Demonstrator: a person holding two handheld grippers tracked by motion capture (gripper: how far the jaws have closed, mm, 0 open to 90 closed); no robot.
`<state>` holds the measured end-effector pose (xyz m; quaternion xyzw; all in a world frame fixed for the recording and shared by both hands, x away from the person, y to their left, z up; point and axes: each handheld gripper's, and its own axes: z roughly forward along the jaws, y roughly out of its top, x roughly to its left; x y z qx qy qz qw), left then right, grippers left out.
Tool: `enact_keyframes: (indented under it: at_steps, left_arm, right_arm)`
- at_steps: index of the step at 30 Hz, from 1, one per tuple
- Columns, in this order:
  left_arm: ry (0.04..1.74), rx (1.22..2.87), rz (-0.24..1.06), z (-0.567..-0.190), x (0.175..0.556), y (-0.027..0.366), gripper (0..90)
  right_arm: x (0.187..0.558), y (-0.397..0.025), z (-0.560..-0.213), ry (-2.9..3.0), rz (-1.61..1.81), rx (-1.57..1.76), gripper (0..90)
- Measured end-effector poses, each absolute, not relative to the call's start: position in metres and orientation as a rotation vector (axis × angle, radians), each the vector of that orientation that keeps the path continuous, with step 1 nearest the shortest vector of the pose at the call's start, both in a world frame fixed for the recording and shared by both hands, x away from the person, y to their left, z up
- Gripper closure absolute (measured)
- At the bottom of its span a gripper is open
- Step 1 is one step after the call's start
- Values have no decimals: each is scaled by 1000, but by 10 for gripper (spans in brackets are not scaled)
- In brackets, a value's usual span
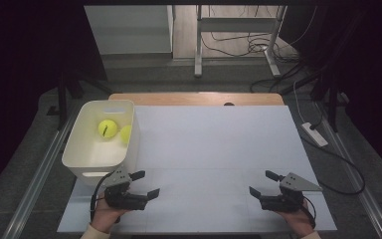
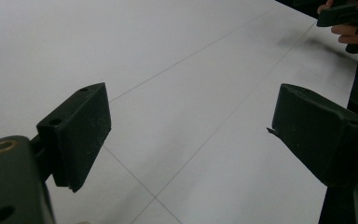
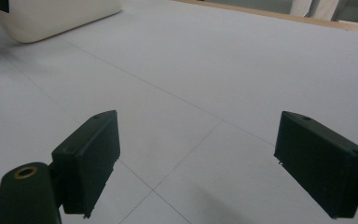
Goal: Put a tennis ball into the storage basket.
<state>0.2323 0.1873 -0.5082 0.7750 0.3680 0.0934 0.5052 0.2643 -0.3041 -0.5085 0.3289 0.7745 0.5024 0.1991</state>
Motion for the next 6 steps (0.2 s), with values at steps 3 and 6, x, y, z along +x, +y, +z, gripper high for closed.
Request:
enact_keyframes:
  at_steps: [3,6]
  left_arm:
    - [891,1865,226,-508,233,188,125]
    - [890,1870,224,-508,232,186,125]
  right_arm:
    - [264,-304,-509,2171,1408,919,140]
    - [264,-304,-509,2172,1411,916,140]
